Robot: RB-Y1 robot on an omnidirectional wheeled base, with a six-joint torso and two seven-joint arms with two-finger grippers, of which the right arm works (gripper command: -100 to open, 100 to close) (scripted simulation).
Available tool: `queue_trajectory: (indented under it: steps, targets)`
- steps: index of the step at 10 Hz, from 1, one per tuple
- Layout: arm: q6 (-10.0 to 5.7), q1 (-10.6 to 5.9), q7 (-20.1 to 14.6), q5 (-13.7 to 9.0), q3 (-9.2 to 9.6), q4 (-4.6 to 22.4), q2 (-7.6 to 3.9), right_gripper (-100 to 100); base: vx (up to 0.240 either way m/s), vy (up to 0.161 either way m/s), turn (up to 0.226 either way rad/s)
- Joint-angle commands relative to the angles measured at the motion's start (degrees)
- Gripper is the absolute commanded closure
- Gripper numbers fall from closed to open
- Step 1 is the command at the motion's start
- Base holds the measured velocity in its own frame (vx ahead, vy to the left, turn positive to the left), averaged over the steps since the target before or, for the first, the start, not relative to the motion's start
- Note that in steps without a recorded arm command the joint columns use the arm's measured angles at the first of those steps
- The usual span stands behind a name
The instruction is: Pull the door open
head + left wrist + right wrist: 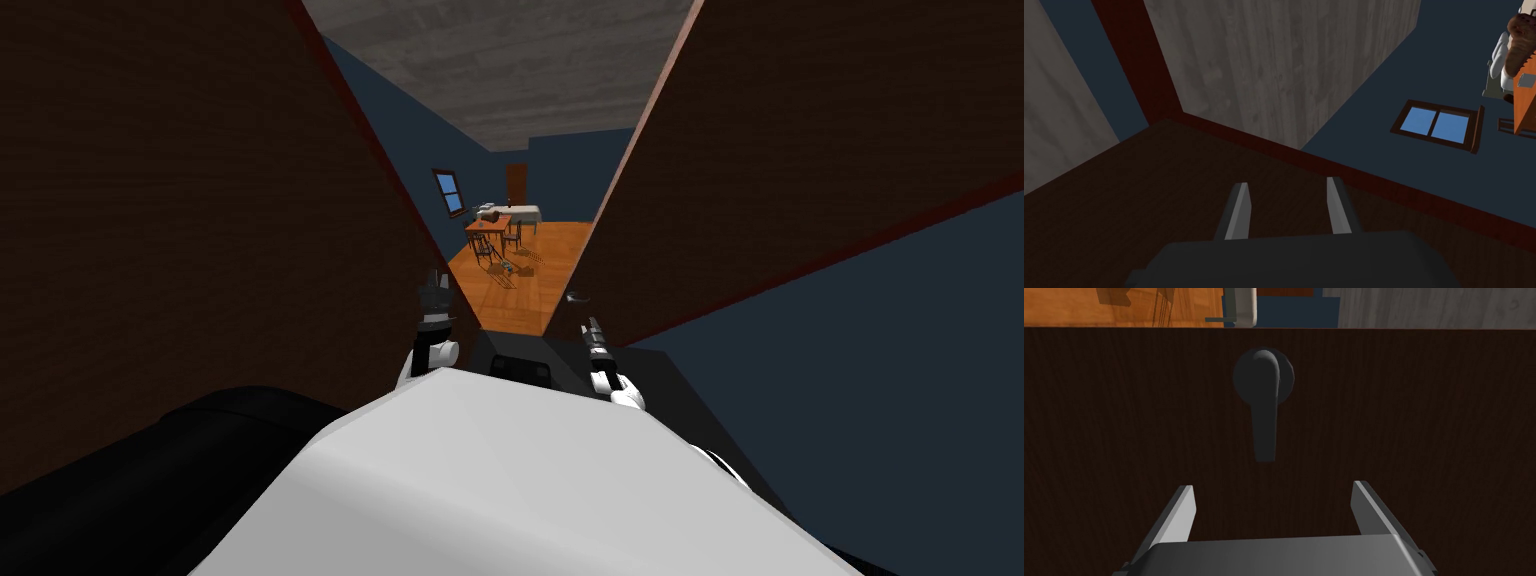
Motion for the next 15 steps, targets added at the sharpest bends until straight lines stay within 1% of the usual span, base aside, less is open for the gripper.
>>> queue_trajectory:
  steps: [1, 2, 3, 5, 6, 7, 8, 9, 10, 11, 12, 13, 15]
  targets:
    - [0.00, 0.00, 0.0, 0.0, 0.00, 0.0, 0.00, -100, 0.054, -0.008, 0.005]
    - [-0.67, 0.35, -0.3, -0.5, -0.62, 0.8, -0.69, -100, 0.149, 0.029, 0.118]
    - [-0.90, 0.49, -0.4, -0.7, -0.84, 1.0, -0.93, -100, 0.200, 0.027, 0.146]
    - [-1.99, 1.17, -0.8, -1.7, -1.92, 2.2, -2.10, -100, 0.188, 0.050, 0.164]
    - [-1.99, 1.17, -0.8, -1.7, -1.92, 1.4, -2.10, -100, 0.125, 0.027, 0.051]
    - [-1.99, 1.17, -0.8, -1.7, -1.92, 2.2, -2.10, -100, 0.041, 0.010, -0.014]
    - [-3.11, 1.87, -1.3, -2.7, -3.04, 3.5, -3.30, -100, 0.134, 0.020, 0.244]
    - [-3.36, 2.02, -1.4, -2.9, -3.28, 3.8, -3.56, -100, 0.190, -0.001, 0.193]
    - [-3.36, 2.02, -1.4, -2.9, -3.28, 3.8, -3.56, -100, 0.114, 0.001, 0.020]
    - [-4.05, 2.45, -1.7, -3.5, -3.96, 4.5, -4.30, -100, 0.168, -0.007, 0.112]
    - [-4.31, 1.67, -1.4, -3.2, -3.66, 5.4, -3.98, -100, 0.093, -0.012, 0.036]
    - [-4.31, 1.67, -1.4, -3.2, -3.66, 5.4, -3.98, 100, -0.017, 0.002, -0.030]
    - [-4.31, 1.67, -1.4, -3.2, -3.66, 5.4, -3.98, 100, -0.029, -0.003, 0.003]
